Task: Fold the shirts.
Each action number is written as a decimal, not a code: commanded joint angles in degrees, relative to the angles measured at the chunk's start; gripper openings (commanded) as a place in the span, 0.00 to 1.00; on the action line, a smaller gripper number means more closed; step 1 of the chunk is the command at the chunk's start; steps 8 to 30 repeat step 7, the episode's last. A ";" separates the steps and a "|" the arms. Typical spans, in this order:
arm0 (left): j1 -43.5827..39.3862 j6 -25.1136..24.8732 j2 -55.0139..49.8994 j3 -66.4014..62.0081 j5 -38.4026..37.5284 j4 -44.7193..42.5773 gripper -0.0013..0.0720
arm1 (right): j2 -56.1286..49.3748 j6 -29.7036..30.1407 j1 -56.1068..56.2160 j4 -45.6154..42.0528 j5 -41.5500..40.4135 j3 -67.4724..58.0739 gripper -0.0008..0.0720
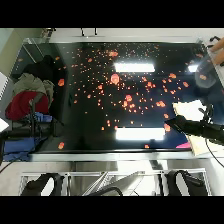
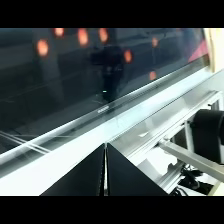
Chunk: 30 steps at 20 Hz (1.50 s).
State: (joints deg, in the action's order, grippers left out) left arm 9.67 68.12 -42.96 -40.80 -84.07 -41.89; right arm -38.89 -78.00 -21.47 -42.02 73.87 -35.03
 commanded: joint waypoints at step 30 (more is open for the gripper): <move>0.02 0.50 7.37 3.58 0.55 -1.03 0.05 | 0.31 -0.22 0.85 0.66 0.76 0.37 0.04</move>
